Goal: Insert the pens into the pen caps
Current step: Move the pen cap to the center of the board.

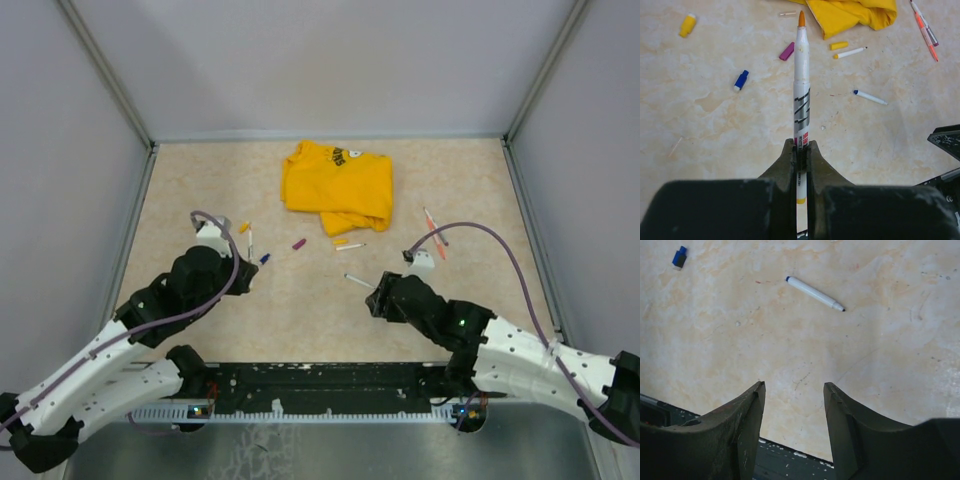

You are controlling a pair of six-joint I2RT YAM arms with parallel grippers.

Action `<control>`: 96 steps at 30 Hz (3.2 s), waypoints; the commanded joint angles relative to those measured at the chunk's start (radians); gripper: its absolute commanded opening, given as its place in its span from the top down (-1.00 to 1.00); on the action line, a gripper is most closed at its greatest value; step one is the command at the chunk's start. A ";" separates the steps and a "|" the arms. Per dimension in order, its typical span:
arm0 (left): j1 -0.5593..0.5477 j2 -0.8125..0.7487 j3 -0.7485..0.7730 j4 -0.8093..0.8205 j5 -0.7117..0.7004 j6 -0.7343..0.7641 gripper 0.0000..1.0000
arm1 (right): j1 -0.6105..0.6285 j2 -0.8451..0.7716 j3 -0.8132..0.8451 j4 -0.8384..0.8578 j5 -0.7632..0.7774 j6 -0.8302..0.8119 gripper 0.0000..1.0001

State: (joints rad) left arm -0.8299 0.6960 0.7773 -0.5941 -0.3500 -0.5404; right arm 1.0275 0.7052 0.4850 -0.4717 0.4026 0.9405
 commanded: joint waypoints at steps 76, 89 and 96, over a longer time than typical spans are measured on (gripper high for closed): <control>0.423 0.188 -0.053 0.463 0.608 0.349 1.00 | -0.345 1.262 0.978 -0.012 -0.147 -0.491 -0.19; 0.424 0.163 -0.087 0.514 0.683 0.349 1.00 | -0.345 1.309 1.002 -0.038 -0.163 -0.490 -0.19; 0.423 0.164 -0.084 0.511 0.687 0.351 1.00 | -0.344 1.350 1.045 -0.061 -0.147 -0.491 -0.18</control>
State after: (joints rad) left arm -0.4122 0.8776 0.6968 -0.1116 0.3149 -0.2039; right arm 0.6888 2.0464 1.4750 -0.5209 0.2348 0.4633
